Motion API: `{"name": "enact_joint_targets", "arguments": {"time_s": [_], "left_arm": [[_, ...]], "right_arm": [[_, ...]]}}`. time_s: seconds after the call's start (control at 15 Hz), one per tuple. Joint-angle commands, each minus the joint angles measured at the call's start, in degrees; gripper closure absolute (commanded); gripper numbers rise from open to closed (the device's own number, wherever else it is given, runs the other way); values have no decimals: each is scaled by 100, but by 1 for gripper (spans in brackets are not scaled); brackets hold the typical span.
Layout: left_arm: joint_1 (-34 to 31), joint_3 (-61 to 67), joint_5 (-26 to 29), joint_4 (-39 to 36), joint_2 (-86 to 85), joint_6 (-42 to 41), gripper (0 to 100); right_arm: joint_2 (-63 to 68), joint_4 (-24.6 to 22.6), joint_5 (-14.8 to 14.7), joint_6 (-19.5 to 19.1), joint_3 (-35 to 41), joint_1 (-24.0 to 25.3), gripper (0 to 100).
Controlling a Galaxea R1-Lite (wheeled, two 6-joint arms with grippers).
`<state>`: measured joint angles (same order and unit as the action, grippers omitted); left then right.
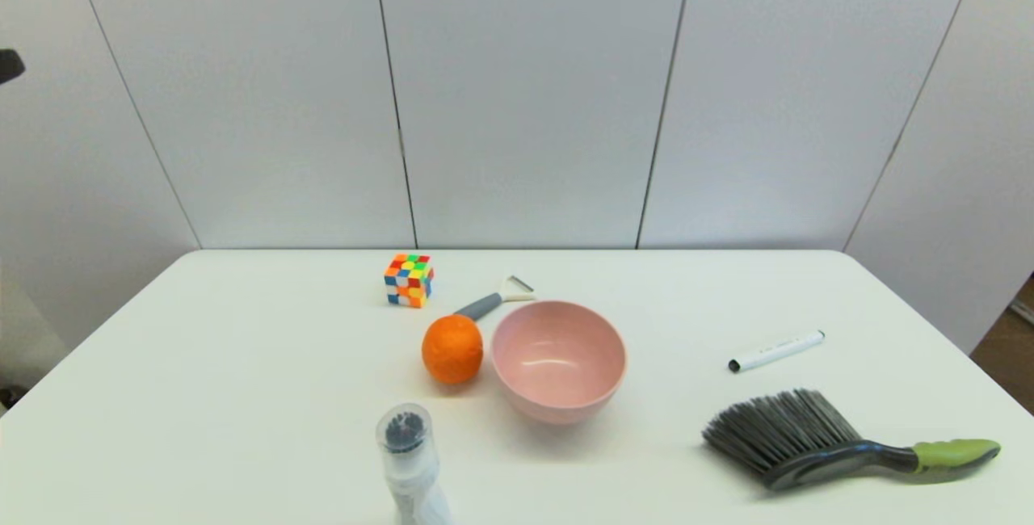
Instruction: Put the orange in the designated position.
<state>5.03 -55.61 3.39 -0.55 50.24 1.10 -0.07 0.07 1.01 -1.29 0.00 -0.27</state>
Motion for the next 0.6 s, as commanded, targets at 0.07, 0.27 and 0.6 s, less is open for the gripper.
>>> {"name": "enact_joint_targets", "arguments": {"time_s": [0.07,0.27,0.6], "left_arm": [[-126,1272,109,-244,-1403,-285,0],[-178,2151,101,-244,-2334,-303,0],[-328,3188,92,-244,-3653,-321,0]], "right_arm": [[7,1,4,-3,9,0,0],[7,1,4,-3,9,0,0],[7,1,4,-3,9,0,0]]}}
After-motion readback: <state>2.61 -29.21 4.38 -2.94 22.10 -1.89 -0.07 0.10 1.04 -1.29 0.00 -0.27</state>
